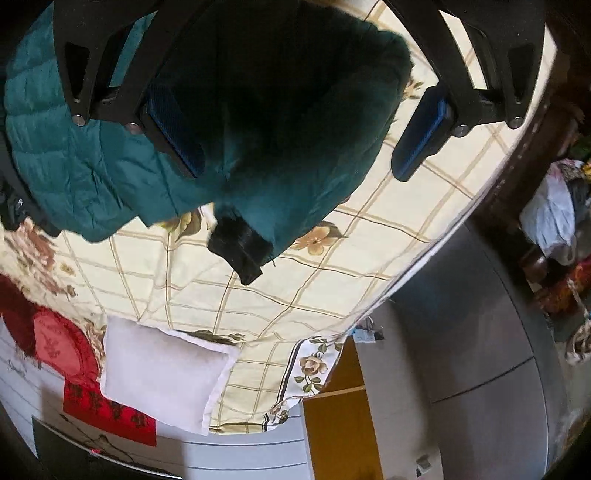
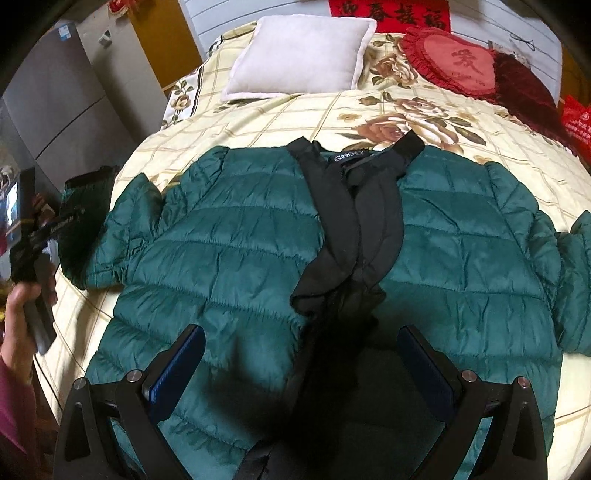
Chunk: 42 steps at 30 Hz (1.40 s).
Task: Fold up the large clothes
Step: 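Close the left gripper on the sleeve cuff and lift it, then carry the sleeve across the jacket body with the left gripper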
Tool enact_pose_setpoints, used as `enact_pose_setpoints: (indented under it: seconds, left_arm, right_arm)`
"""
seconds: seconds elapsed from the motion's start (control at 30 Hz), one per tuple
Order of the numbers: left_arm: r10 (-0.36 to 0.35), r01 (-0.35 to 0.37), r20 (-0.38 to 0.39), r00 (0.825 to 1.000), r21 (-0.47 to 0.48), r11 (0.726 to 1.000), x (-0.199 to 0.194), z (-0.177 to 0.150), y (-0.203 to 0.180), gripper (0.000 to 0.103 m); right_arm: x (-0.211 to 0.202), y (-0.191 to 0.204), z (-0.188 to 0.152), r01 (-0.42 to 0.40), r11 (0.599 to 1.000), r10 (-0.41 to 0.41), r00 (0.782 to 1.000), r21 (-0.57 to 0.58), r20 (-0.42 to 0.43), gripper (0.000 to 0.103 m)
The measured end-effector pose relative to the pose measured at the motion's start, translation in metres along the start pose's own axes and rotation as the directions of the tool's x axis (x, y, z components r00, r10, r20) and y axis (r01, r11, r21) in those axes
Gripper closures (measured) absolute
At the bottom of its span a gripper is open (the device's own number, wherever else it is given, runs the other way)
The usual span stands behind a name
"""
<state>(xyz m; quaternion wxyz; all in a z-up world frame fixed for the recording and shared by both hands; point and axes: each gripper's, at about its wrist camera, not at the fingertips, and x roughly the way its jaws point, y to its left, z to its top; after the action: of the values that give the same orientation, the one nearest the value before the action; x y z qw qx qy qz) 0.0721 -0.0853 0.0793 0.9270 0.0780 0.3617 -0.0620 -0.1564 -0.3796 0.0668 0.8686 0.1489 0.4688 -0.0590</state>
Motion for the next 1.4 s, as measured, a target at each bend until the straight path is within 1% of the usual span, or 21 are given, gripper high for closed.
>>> enact_pose_setpoints:
  seconds: [0.07,0.1,0.13,0.17,0.2,0.27,0.3,0.4,0.43,0.47,0.57,0.67,0.77,0.87,0.97,1.2,1.27,1.4]
  left_arm:
    - [-0.033,0.032,-0.023,0.999,-0.029,0.999,0.005,0.002,0.002,0.047]
    - [-0.049,0.047,-0.038,0.998,-0.053,0.997,0.007,0.003,0.003,0.054]
    - [-0.087,0.083,-0.046,0.995,-0.081,0.993,0.007,0.003,0.005,0.062]
    - [-0.128,0.122,-0.050,0.991,-0.102,0.987,0.005,0.002,0.006,0.074]
    - [-0.148,0.141,-0.054,0.988,-0.105,0.984,0.003,0.002,0.003,0.080]
    - [-0.160,0.155,-0.046,0.986,-0.100,0.983,-0.004,0.001,0.000,0.085]
    - [-0.176,0.171,-0.035,0.984,-0.100,0.980,-0.011,0.000,-0.003,0.087]
    - [-0.231,0.230,0.003,0.973,-0.100,0.968,-0.036,0.000,-0.013,0.088]
    - [-0.257,0.258,0.018,0.966,-0.102,0.961,-0.046,0.000,-0.017,0.088]
    - [-0.295,0.297,0.033,0.955,-0.101,0.950,-0.060,0.001,-0.024,0.088]
    - [-0.346,0.349,0.044,0.937,-0.072,0.934,-0.084,0.002,-0.046,0.088]
    - [-0.405,0.406,0.042,0.913,-0.048,0.912,-0.105,0.002,-0.074,0.088]
    - [-0.449,0.449,0.028,0.893,-0.027,0.893,-0.120,0.000,-0.107,0.088]
    - [-0.475,0.476,0.016,0.880,-0.001,0.880,-0.129,-0.003,-0.134,0.088]
    - [-0.507,0.507,0.002,0.862,0.029,0.862,-0.139,-0.005,-0.165,0.088]
    - [-0.577,0.578,-0.041,0.816,0.104,0.810,-0.159,-0.017,-0.235,0.088]
    - [-0.592,0.594,-0.054,0.804,0.115,0.797,-0.162,-0.021,-0.250,0.088]
    - [-0.626,0.632,-0.090,0.775,0.124,0.765,-0.162,-0.029,-0.283,0.088]
  right_arm:
    - [0.001,0.000,-0.001,0.005,1.000,-0.005,1.000,-0.004,-0.004,0.000]
    - [0.001,0.000,-0.001,0.005,1.000,-0.005,1.000,-0.003,-0.006,0.000]
    - [0.001,-0.001,-0.001,0.005,1.000,-0.005,1.000,-0.003,-0.006,0.000]
    - [0.000,-0.002,-0.001,0.008,1.000,-0.008,1.000,-0.003,-0.006,0.000]
    - [0.000,-0.002,-0.001,0.011,1.000,-0.011,1.000,-0.004,-0.005,0.000]
    - [-0.003,-0.005,-0.001,0.021,1.000,-0.021,1.000,-0.007,-0.002,0.000]
    - [-0.005,-0.007,-0.001,0.027,1.000,-0.027,1.000,-0.006,0.001,0.000]
    - [-0.012,-0.016,0.001,0.041,0.999,-0.041,0.999,0.006,0.015,0.000]
    - [-0.016,-0.020,0.002,0.047,0.999,-0.048,0.999,0.014,0.020,0.000]
    - [-0.018,-0.023,0.002,0.052,0.998,-0.053,0.998,0.019,0.023,0.000]
    - [-0.025,-0.034,0.002,0.070,0.997,-0.071,0.997,0.038,0.033,0.000]
    - [-0.033,-0.045,0.000,0.086,0.995,-0.089,0.995,0.059,0.042,0.000]
    - [-0.043,-0.059,-0.005,0.107,0.991,-0.111,0.993,0.077,0.047,0.000]
    - [-0.052,-0.070,-0.008,0.125,0.988,-0.131,0.990,0.089,0.054,0.000]
    - [-0.061,-0.086,-0.014,0.141,0.983,-0.148,0.987,0.116,0.060,0.000]
    - [-0.074,-0.121,-0.028,0.168,0.970,-0.181,0.982,0.175,0.061,0.000]
    - [-0.075,-0.131,-0.032,0.181,0.964,-0.195,0.979,0.193,0.054,0.000]
    - [-0.078,-0.151,-0.041,0.209,0.953,-0.223,0.974,0.218,0.041,0.000]
